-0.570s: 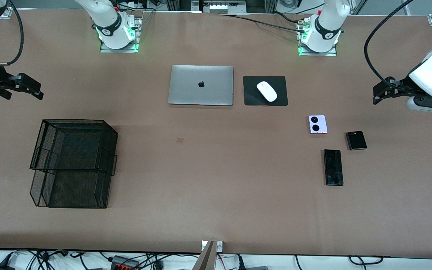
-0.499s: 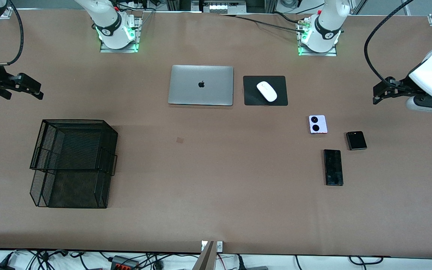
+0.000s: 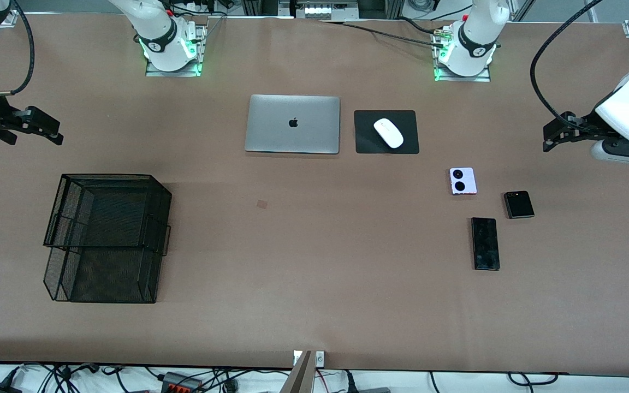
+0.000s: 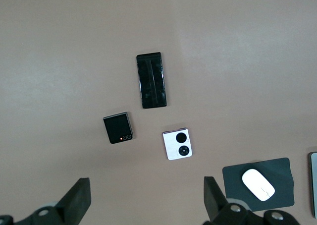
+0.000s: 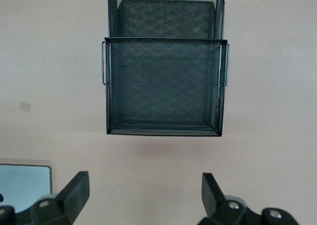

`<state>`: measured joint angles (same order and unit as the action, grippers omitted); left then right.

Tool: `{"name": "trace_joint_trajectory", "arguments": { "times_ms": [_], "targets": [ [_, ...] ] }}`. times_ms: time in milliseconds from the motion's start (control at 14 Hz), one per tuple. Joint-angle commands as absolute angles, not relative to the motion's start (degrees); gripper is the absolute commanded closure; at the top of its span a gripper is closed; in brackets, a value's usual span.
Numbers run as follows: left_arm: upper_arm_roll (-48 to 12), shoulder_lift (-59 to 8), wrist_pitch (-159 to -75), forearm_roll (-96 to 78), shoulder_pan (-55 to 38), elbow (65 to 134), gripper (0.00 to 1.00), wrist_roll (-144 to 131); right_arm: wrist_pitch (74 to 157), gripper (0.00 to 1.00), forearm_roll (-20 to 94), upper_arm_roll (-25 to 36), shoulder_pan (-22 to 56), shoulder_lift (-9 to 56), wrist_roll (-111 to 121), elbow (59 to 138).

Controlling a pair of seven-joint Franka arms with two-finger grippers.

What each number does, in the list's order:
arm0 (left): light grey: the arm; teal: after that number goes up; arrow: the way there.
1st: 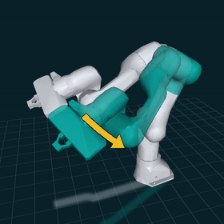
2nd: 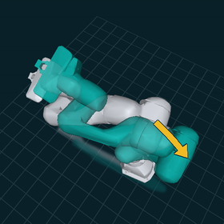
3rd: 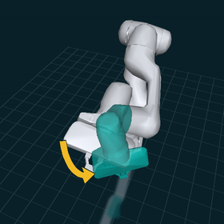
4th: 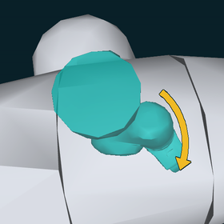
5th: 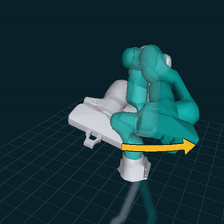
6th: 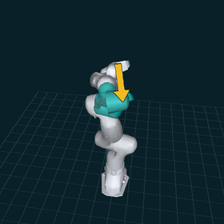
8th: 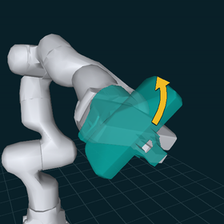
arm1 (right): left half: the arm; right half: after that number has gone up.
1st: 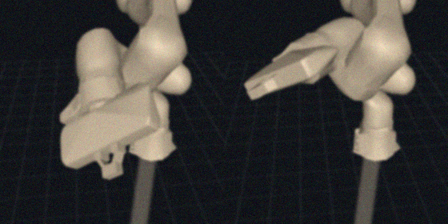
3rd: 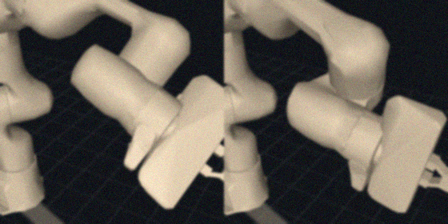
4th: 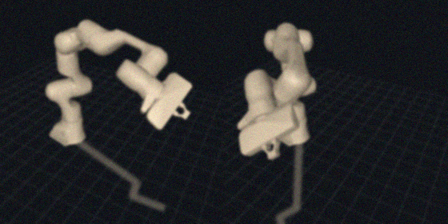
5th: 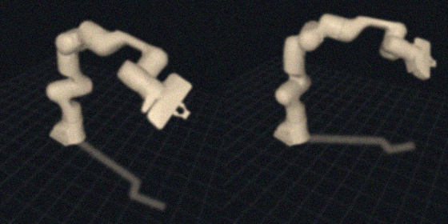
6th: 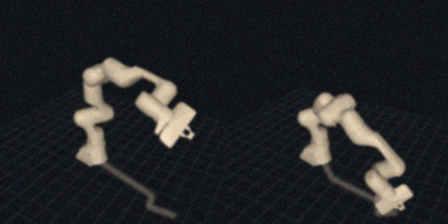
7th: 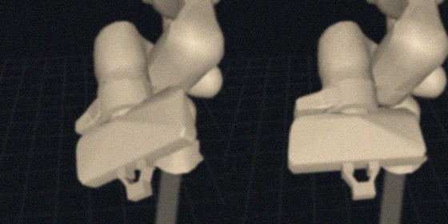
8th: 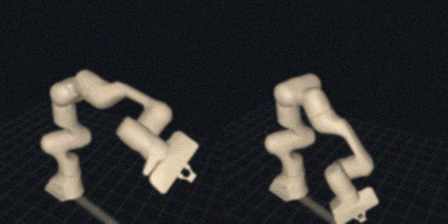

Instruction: Place phones with both arms

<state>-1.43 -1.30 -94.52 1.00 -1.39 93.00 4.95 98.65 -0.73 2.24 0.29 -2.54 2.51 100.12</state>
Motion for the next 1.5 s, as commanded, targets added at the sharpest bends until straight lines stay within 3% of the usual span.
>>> {"name": "trace_joint_trajectory", "arguments": {
  "times_ms": [0, 641, 926, 1140, 1425],
  "targets": [
    [-1.3, -2.2, -93.2, 0.0, -1.1, 91.1, 0.00, 5.4, 99.2, 0.00, -0.9, 2.1, 0.5, -3.3, 2.8, 101.0],
    [-1.8, -8.5, -91.2, 0.3, -1.1, 89.6, 0.00, 5.1, 99.7, 0.00, -1.1, 1.8, 1.2, -3.3, 2.7, 101.1],
    [-1.9, -12.6, -93.9, 0.4, -1.1, 93.8, 0.00, 2.5, 99.4, 0.00, -1.1, 1.9, 1.0, -3.3, 2.5, 101.2],
    [-2.2, -12.7, -103.8, 0.6, -1.6, 104.1, 0.00, -1.0, 99.5, 0.00, -1.1, 1.9, 1.0, -3.3, 2.8, 101.2],
    [-3.0, -12.2, -127.9, 0.6, -1.5, 121.4, 0.00, -1.1, 99.7, 0.00, -1.1, 1.9, 1.1, -3.3, 2.8, 101.0]
  ]
}}
